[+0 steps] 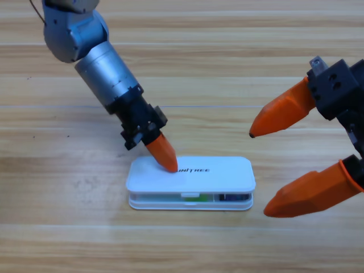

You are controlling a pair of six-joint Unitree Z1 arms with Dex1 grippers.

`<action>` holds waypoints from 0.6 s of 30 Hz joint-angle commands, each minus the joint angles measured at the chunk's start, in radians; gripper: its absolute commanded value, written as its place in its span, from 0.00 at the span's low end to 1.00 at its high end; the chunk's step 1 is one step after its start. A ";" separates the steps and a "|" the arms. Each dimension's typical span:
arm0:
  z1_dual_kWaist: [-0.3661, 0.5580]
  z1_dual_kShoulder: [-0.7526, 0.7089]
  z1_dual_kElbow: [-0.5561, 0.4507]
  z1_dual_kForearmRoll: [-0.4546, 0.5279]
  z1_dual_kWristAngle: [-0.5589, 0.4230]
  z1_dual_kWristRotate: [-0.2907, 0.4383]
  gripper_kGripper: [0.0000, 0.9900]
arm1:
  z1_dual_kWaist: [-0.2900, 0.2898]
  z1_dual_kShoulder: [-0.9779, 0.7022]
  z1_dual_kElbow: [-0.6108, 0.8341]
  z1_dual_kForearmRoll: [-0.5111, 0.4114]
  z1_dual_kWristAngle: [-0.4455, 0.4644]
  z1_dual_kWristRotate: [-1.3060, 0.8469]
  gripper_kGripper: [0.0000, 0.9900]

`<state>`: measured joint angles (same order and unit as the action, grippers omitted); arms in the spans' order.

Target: Clean up eraser and pencils

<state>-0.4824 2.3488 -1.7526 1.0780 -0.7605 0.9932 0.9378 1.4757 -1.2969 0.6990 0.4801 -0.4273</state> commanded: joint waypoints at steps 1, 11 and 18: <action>-0.038 -0.016 0.062 -0.039 0.018 -0.013 0.00 | -0.019 0.037 0.010 -0.012 0.017 0.007 0.97; -0.041 -0.045 0.193 -0.173 0.064 -0.038 0.00 | -0.017 0.046 0.010 -0.012 0.017 0.007 0.97; -0.045 -0.052 0.255 -0.243 0.089 -0.054 0.00 | -0.019 0.051 0.008 -0.012 0.017 0.007 0.97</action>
<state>-0.5041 2.2649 -1.5574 0.8740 -0.7025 0.9585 0.9378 1.4758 -1.2970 0.6989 0.4802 -0.4273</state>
